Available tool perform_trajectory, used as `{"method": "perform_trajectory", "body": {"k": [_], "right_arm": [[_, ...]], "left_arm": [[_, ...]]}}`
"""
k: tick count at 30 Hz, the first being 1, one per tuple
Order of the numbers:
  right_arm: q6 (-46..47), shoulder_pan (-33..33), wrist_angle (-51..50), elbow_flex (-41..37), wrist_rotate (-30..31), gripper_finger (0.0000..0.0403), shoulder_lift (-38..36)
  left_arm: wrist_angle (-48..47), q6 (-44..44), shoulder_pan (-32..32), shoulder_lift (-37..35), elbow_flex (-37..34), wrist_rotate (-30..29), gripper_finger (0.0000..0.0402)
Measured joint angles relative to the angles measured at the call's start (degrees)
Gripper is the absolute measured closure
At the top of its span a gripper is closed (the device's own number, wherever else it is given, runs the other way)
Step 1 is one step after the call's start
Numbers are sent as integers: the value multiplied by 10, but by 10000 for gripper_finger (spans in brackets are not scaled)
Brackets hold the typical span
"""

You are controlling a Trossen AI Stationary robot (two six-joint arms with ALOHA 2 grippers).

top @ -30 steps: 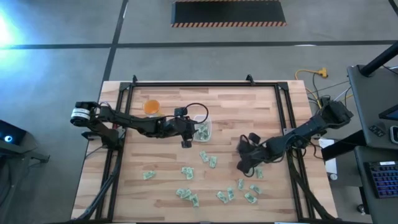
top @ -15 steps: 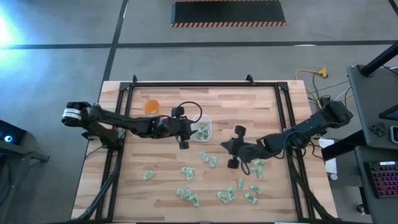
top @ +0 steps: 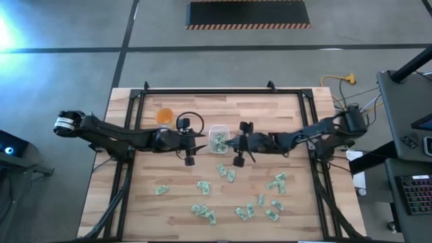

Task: Pick and place Stevia / Truvia into bins
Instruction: Put the stevia packet into the bin

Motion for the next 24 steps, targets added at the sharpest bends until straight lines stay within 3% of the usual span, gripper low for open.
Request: {"method": "perform_trajectory", "body": {"k": [13, 24], "right_arm": [[39, -80, -20, 86, -10, 386, 103], [-4, -90, -104, 120, -23, 276, 94]], "left_arm": [[0, -16, 0, -13, -34, 0, 241], [-5, -46, -1, -10, -47, 8, 241]]}}
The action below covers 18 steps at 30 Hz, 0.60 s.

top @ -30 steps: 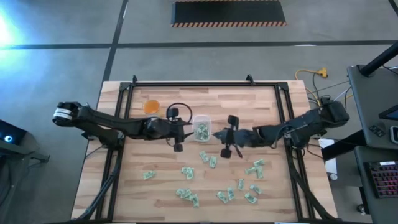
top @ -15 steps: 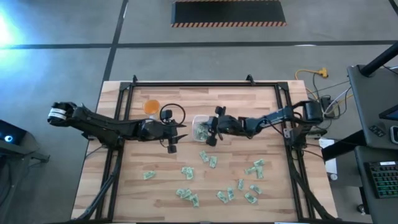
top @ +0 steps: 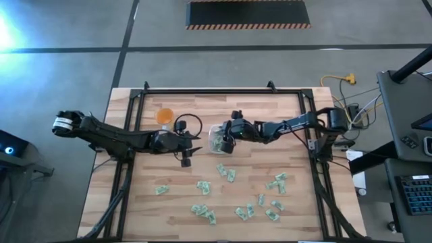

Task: Pick and place Stevia / Truvia into bins
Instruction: Put the stevia packet into the bin

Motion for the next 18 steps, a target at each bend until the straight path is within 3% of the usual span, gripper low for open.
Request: {"method": "perform_trajectory", "body": {"k": [5, 11, 18], "right_arm": [[-35, 11, -98, -1, -27, 241, -36], [-33, 31, -204, -8, -101, 230, -79], [-41, 64, -207, -40, -137, 230, -93]], "left_arm": [[-79, -58, -6, 0, 0, 73, 241], [-196, -163, -42, -1, 8, 117, 241], [-292, -296, -123, -1, 32, 145, 242]]}}
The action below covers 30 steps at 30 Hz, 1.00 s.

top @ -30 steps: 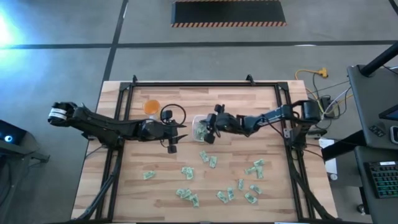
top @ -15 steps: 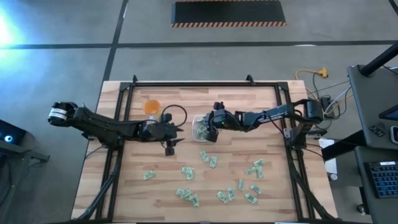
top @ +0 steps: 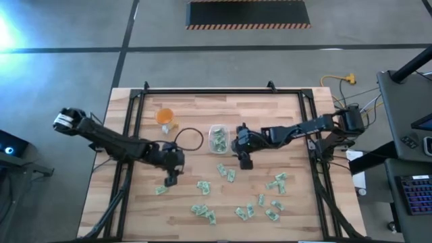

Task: Pick and place Stevia / Truvia into bins
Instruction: Put the stevia packet into the bin

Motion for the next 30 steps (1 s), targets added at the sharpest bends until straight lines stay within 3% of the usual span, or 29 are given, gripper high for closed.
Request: {"method": "perform_trajectory", "body": {"k": [11, 18, 30], "right_arm": [[-15, 5, 2, -6, 0, 229, -4], [-10, 5, 1, -6, 0, 229, -17], [-4, 6, 0, -6, 0, 229, -22]], "left_arm": [[-25, -198, -146, 6, 19, -1, 242], [-84, -326, -200, 45, 19, -3, 242], [-115, -348, -211, 113, 18, 5, 242]]}}
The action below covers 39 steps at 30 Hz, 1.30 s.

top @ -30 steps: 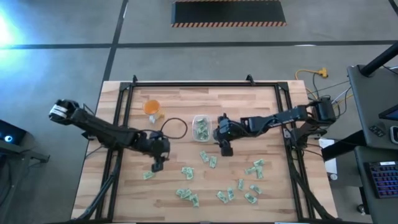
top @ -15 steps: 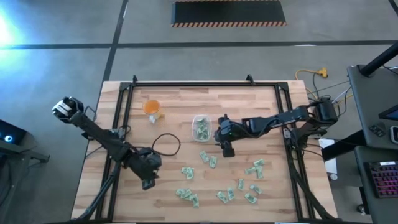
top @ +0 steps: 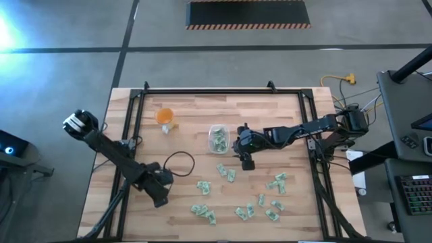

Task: Pick and place Stevia / Truvia into bins
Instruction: Put the stevia packet into the bin

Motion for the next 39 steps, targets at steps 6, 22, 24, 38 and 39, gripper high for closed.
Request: {"method": "perform_trajectory", "body": {"k": [6, 22, 24, 38, 39], "right_arm": [[0, 0, 0, 0, 0, 229, 0], [0, 0, -1, 0, 2, 230, 0], [1, 0, -3, 0, 2, 230, 0], [89, 0, -102, 0, 4, 229, -11], [93, 0, -103, 0, 2, 229, -12]], "left_arm": [[-30, 0, 0, 28, 1, -1, 243], [-35, 138, 20, 12, 28, -99, 398], [-35, 181, 33, 12, 39, -152, 400], [348, 713, 196, 26, 53, -428, 401], [374, 739, 215, 33, 53, -412, 401]]}}
